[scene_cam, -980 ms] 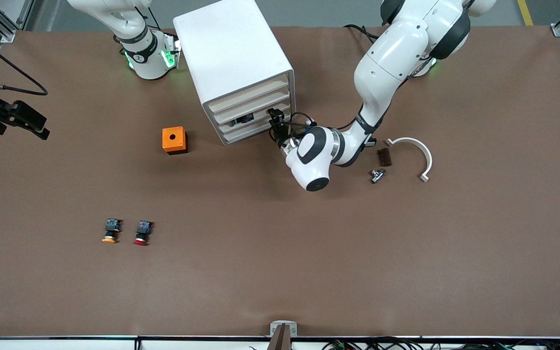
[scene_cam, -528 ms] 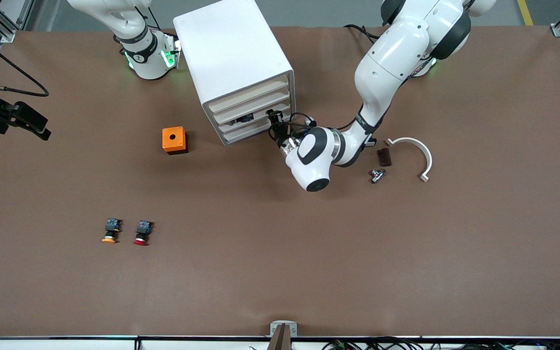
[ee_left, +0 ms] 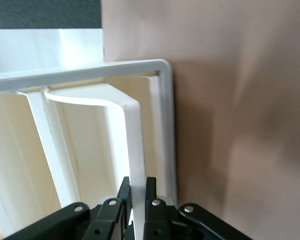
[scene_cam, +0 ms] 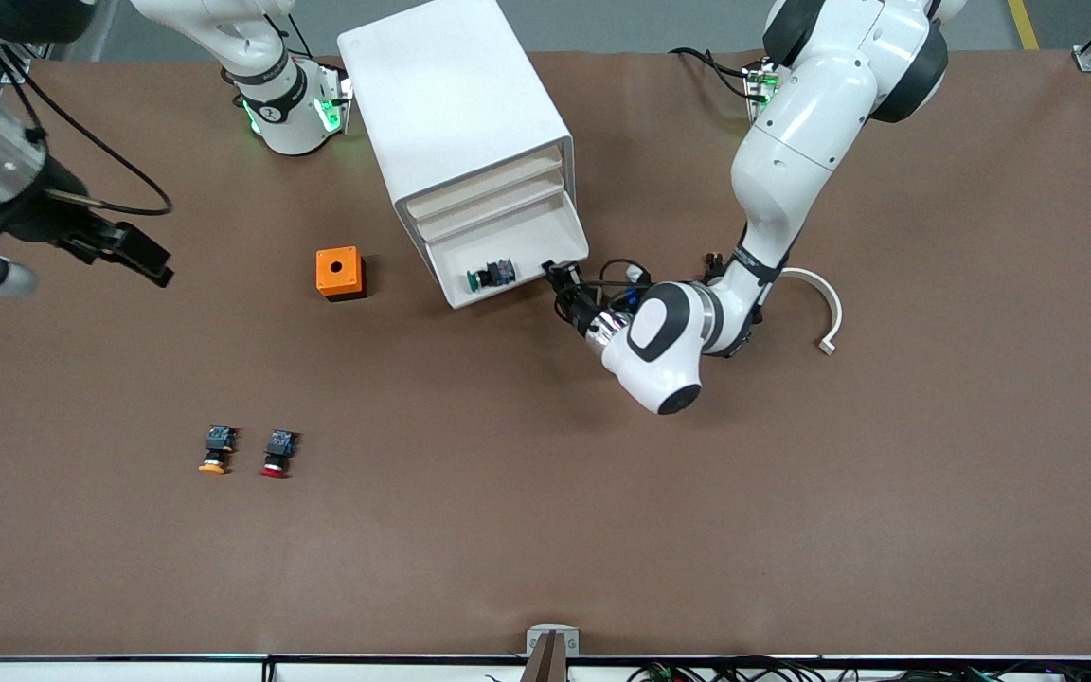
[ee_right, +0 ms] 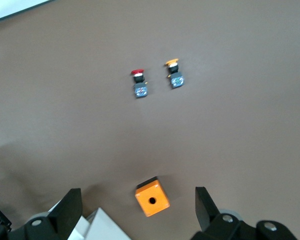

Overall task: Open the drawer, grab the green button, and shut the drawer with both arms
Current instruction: 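Pull the drawer open with the left gripper while the right gripper approaches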

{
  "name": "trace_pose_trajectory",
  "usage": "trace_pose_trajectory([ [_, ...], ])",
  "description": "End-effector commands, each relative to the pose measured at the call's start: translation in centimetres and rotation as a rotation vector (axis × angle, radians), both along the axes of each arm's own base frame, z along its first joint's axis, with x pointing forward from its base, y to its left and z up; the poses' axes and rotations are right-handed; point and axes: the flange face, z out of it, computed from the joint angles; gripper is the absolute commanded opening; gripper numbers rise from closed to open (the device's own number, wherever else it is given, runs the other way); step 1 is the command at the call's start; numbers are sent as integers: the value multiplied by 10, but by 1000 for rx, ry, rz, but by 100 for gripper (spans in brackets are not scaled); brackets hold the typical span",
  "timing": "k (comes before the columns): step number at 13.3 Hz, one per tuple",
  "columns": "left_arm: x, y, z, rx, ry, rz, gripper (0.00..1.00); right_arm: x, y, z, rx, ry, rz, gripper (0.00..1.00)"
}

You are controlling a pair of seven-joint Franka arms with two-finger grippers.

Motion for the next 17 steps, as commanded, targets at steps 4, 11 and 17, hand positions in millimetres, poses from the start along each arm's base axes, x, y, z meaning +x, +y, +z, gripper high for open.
trace_pose_trajectory([
  [4, 20, 3, -6, -30, -125, 11, 45, 10, 106, -58, 42, 67, -217, 100],
  [11, 57, 77, 66, 35, -170, -118, 99, 14, 225, -173, 102, 165, -580, 100],
  [17, 100, 163, 164, 164, -317, -195, 99, -49, 291, -257, 30, 155, -639, 100],
])
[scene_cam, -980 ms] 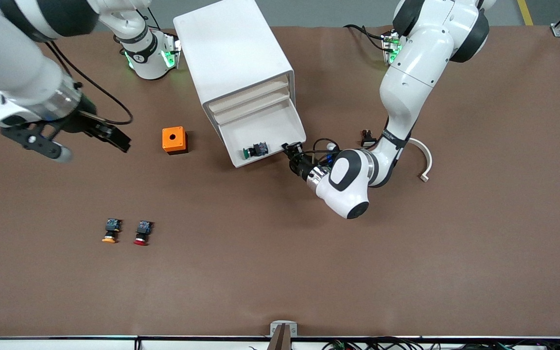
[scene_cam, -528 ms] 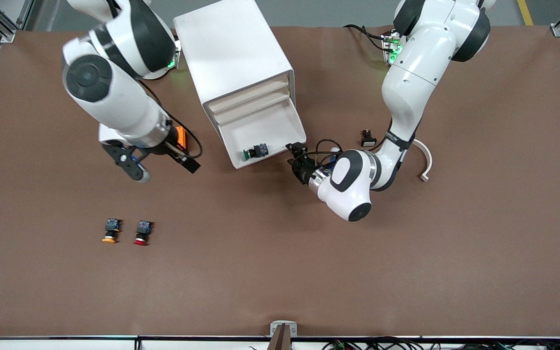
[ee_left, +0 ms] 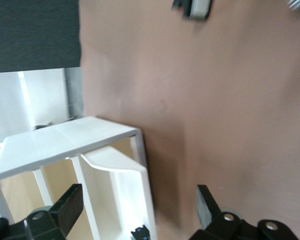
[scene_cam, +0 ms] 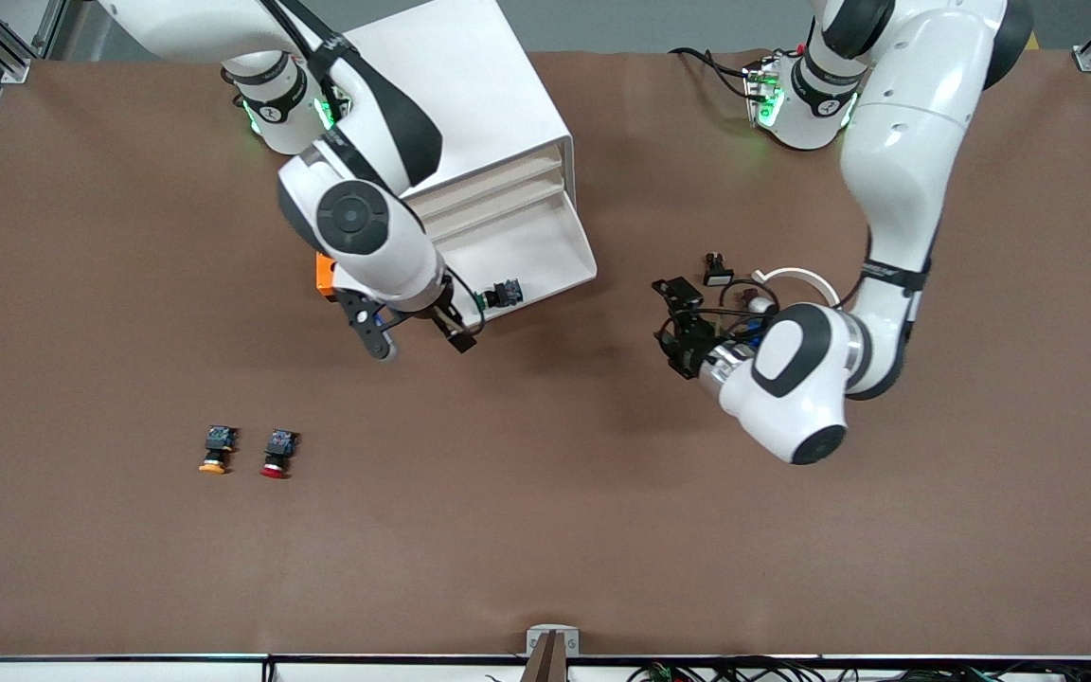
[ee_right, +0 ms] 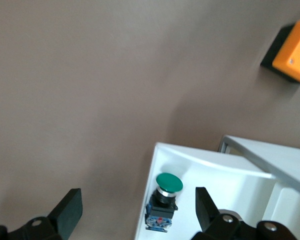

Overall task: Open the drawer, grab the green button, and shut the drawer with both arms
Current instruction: 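Grasp the green push button in the drawer with the right gripper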

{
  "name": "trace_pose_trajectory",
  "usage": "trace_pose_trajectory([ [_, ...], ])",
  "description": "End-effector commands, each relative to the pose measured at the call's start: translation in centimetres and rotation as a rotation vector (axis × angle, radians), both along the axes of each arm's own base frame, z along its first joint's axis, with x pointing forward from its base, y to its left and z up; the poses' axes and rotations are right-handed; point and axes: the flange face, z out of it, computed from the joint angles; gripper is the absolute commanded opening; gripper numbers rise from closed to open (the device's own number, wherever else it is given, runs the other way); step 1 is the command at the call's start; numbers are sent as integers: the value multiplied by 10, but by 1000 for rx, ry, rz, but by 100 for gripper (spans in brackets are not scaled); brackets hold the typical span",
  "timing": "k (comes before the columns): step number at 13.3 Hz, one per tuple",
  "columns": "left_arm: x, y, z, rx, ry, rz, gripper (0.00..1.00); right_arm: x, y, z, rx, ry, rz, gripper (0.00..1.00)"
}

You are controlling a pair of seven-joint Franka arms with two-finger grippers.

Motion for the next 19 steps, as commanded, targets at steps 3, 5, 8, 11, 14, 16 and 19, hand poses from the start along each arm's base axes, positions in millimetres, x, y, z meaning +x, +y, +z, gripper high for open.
trace_pose_trajectory([
  [3, 7, 12, 80, 29, -264, -250, 99, -47, 22, -35, -26, -22, -53, 100],
  [5, 5, 12, 85, 1, -327, -400, 99, -60, 30, -51, -27, -58, -85, 100],
  [8, 1, -15, 78, -81, -401, -526, 99, -68, 40, -73, -63, -76, -100, 99],
  [11, -7, -49, 59, -70, -469, -629, 99, -78, 53, -92, -79, -102, -120, 97],
  [14, -27, -100, 51, -108, -560, -770, 99, -78, 57, -92, -70, -108, -126, 82],
  [16, -35, -120, 24, -108, -583, -812, 99, -83, 62, -86, -61, -105, -114, 72],
  [19, -60, -147, 1, -254, -580, -1033, 99, -82, 63, -84, -57, -106, -115, 52],
])
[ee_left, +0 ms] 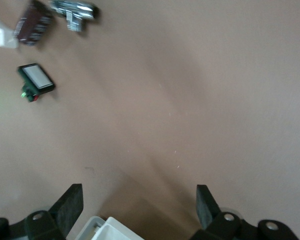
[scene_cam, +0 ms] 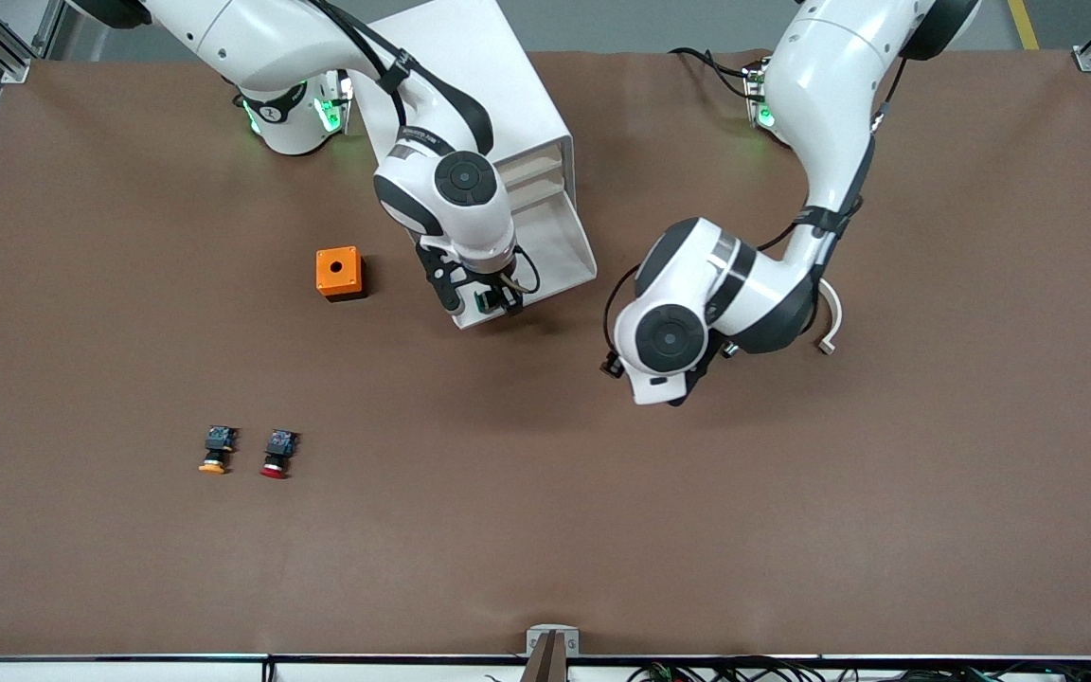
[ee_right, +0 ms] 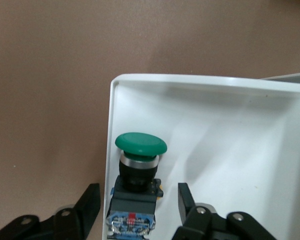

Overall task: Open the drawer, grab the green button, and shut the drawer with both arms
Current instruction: 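Grasp the green push button in the drawer with the right gripper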

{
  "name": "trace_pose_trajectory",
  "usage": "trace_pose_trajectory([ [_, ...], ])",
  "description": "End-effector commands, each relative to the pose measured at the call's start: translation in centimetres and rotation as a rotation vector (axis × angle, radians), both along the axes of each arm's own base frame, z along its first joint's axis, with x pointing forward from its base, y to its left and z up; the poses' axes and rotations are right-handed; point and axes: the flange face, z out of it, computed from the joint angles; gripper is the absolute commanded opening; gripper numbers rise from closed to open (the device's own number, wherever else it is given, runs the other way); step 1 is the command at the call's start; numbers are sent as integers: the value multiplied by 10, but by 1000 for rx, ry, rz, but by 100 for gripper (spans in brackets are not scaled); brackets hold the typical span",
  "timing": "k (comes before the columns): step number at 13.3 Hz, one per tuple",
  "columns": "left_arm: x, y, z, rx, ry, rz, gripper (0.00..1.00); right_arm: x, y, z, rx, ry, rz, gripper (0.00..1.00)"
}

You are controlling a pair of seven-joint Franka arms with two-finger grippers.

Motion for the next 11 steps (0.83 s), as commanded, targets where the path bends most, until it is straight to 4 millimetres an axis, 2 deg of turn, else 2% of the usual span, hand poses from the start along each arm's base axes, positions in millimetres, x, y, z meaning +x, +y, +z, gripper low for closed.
trace_pose_trajectory([
  [1, -13, -9, -15, -63, -1, -225, 99, 0, 1, 4, -2, -15, -7, 44],
  [4, -28, -31, -31, -134, -31, -287, 99, -3, 5, 8, 4, -19, 5, 16],
  [6, -43, -41, -52, -173, -64, -336, 100, 9, 4, 23, 16, -39, 6, 6],
  [7, -55, -44, -65, -208, -70, -438, 100, 17, 5, 43, 9, -36, 69, 4],
  [9, -65, -56, -69, -260, -83, -559, 100, 34, -4, 69, -27, -23, 172, 3],
  [11, -72, -65, -76, -277, -93, -588, 100, 53, -23, 83, -50, -5, 310, 2],
])
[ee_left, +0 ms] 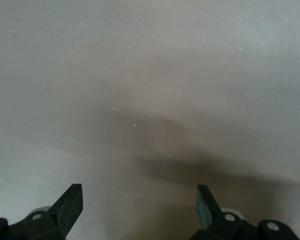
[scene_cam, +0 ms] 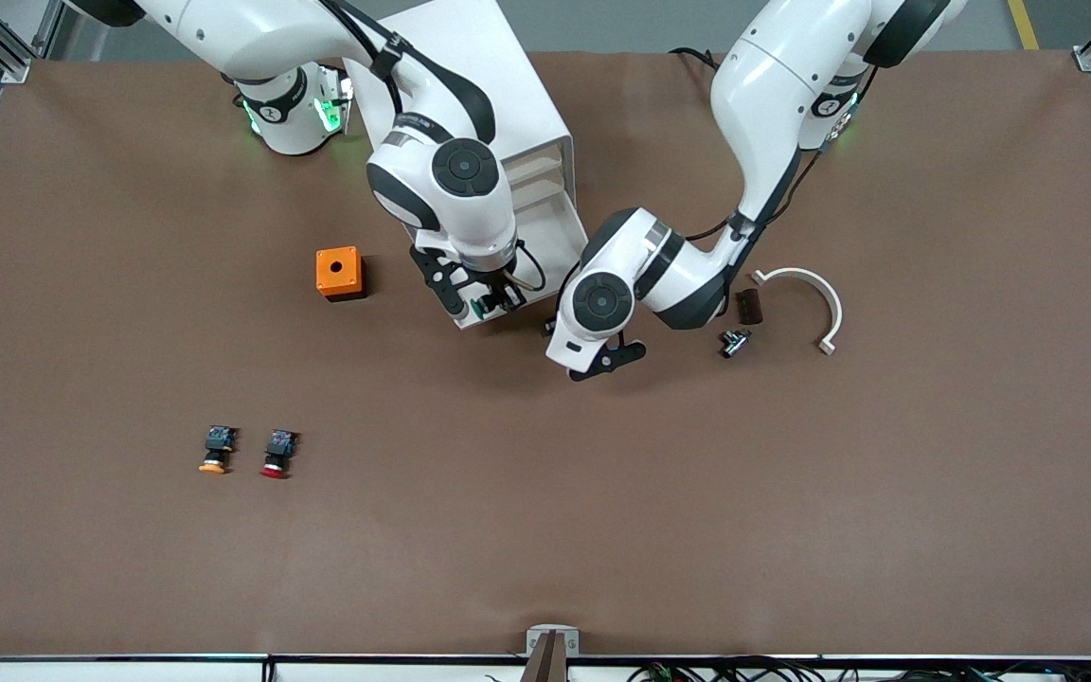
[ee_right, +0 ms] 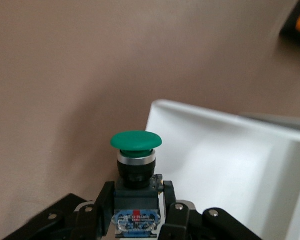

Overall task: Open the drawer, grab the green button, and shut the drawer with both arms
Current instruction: 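Grasp the green push button in the drawer with the right gripper, then carry the green button beside the red button with the right gripper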

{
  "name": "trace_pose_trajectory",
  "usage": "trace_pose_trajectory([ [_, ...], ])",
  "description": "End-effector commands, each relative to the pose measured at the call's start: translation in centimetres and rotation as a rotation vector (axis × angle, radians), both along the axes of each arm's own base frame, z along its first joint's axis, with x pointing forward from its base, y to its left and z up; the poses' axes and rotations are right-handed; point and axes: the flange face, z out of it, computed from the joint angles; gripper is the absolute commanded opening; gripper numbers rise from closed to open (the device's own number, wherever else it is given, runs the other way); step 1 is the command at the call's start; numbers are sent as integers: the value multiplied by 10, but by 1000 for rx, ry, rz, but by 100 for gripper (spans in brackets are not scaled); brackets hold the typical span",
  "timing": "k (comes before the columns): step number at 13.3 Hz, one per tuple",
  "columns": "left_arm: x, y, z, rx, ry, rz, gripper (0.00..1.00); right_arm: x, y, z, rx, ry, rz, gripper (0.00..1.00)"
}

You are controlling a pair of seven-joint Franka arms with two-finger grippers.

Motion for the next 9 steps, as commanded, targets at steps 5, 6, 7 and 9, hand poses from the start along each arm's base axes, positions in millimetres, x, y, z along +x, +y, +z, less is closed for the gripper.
trace_pose_trajectory([
  [5, -49, -45, 1, -38, 5, -96, 100, 93, -101, 35, 26, 28, 424, 2],
  [6, -52, -48, 3, -48, 13, -93, 100, 110, -125, 30, 40, 35, 472, 2],
  [7, -63, -58, 6, -62, 32, -105, 100, 126, -149, 24, 36, 32, 527, 2],
  [9, -83, -64, 0, -59, 68, -118, 100, 154, -199, 6, 17, 13, 622, 2],
])
